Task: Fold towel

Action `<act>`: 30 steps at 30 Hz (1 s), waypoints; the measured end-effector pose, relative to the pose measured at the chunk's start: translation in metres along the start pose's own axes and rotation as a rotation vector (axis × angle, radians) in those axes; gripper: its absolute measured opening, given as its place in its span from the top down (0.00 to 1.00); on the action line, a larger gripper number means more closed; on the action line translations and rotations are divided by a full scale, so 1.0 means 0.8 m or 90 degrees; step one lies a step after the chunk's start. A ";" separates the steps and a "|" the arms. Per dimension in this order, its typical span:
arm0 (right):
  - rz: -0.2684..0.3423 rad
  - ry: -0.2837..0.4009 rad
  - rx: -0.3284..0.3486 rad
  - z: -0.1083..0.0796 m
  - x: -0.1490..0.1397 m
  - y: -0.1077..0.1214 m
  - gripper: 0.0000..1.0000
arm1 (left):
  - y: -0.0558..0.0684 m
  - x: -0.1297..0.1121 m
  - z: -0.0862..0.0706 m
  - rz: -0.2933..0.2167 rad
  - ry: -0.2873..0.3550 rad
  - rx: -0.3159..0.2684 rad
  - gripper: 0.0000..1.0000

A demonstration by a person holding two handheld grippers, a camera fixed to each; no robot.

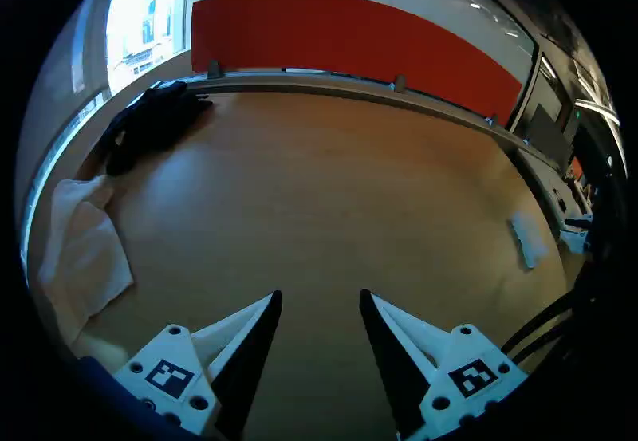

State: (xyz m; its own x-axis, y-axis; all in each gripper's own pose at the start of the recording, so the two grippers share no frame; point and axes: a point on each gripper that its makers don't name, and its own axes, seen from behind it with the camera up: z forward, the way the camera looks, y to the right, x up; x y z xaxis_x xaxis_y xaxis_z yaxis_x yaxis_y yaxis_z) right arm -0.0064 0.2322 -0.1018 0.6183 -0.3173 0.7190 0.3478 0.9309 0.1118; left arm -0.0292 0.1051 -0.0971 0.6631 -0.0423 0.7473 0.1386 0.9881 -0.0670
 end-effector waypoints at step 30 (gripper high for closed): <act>0.199 0.329 0.012 -0.074 0.185 -0.081 0.12 | -0.002 0.028 -0.004 0.004 0.037 -0.002 0.29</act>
State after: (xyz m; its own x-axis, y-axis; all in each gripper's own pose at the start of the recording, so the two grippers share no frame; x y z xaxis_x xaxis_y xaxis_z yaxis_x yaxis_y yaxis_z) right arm 0.1048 0.1143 -0.0434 0.9533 -0.0706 0.2937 0.0846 0.9958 -0.0354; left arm -0.0123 0.1018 -0.0819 0.7057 -0.0456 0.7071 0.1374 0.9878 -0.0735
